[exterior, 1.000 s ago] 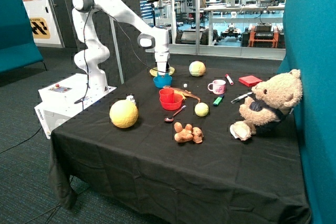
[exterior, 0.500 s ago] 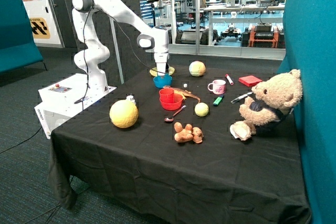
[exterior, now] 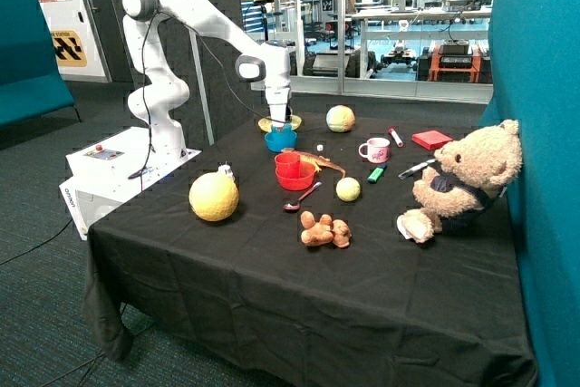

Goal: Match the cups with the appropriate bowls

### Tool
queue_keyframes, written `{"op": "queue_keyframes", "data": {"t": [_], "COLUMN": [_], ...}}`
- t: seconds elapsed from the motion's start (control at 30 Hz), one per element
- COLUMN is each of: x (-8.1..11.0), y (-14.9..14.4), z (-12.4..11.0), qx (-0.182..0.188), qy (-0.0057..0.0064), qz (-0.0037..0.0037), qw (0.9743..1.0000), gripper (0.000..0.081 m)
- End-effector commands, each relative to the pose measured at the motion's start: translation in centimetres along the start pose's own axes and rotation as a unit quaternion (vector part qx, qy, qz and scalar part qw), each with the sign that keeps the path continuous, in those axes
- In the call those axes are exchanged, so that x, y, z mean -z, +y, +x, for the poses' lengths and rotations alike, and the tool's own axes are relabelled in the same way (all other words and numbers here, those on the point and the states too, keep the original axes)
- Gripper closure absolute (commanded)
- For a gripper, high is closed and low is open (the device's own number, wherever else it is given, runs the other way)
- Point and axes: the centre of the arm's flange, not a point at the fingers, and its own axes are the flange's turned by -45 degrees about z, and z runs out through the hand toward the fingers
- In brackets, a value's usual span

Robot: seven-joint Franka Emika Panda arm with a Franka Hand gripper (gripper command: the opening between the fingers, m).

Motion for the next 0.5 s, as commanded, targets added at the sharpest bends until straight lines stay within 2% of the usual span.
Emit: {"op": "queue_keyframes", "data": {"t": [0.0,0.23,0.47], "x": [2.6,5.7,6.6], "y": [0.5,1.5,1.3], "z": [-0.3,-1.7,-3.1], "qx": [0.003,0.003,0.016], "qy": [-0.0019,-0.0019,-0.0019], "qz": [0.00238,0.00238,0.00240], "qw": [1.0000,1.0000,0.9999], "gripper": [0.0049,0.0107,0.0149]}}
